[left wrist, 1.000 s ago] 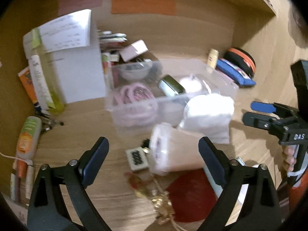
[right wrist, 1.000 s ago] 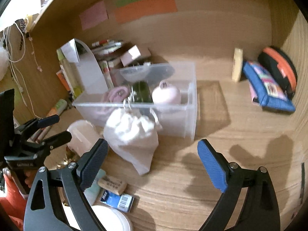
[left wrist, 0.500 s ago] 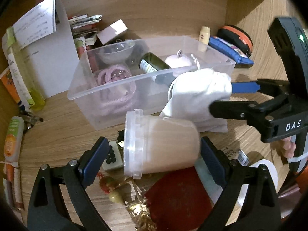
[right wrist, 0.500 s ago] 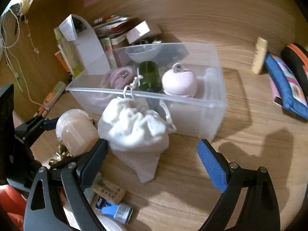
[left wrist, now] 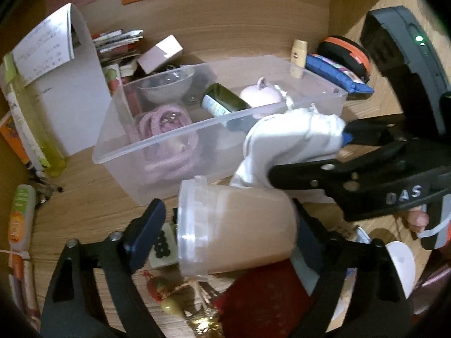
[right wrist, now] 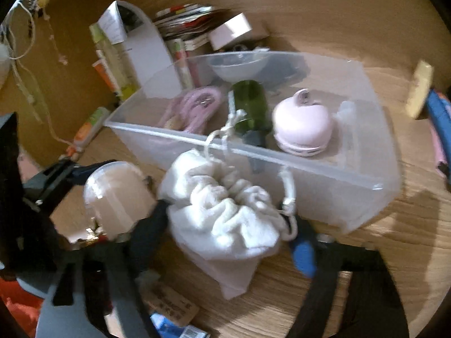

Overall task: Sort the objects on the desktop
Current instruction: 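Grasp the beige jar with the left tool while the right tool grasps the white pouch, then carry the beige jar and white pouch over the clear box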

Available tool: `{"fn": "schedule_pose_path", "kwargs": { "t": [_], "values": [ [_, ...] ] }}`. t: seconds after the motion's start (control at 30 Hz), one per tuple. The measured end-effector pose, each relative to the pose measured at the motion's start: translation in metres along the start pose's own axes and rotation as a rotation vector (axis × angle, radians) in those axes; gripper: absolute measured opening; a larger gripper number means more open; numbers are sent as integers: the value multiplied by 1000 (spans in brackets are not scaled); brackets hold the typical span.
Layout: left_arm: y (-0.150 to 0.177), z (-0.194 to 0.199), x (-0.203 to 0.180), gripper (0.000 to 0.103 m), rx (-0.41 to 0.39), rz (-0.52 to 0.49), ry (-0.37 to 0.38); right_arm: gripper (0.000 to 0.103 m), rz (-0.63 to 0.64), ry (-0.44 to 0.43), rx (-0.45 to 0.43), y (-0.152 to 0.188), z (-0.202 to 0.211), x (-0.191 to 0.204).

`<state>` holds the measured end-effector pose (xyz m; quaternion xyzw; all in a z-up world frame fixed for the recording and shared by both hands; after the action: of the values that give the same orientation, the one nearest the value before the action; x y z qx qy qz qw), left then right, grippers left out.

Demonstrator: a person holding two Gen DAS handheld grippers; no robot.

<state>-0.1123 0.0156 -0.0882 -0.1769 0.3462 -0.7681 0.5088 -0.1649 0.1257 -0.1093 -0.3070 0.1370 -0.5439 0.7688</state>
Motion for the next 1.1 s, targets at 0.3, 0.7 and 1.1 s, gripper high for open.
{"fn": "schedule_pose_path", "kwargs": {
  "t": [0.3, 0.7, 1.1],
  "values": [
    [-1, 1, -1, 68, -7, 13, 42, 45, -4, -31, -22, 1, 6, 0],
    [-3, 15, 2, 65, -77, 26, 1, 34, -17, 34, -99, 9, 45, -6],
    [-6, 44, 8, 65, -149, 109, 35, 34, -56, 73, -196, 23, 92, -7]
  ]
}}
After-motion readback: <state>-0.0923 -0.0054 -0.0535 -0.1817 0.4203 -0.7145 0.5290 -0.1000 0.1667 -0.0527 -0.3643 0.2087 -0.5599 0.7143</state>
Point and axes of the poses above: each gripper's, at about its wrist camera, not at the fingertips, and z roughly against the way its jaws point, x to its left, y to its underside, the point moved 3 cm from there along -z, roughly the way its jaws point, and after that the axes turned 8 degrees about y, right-handed, at the moved point
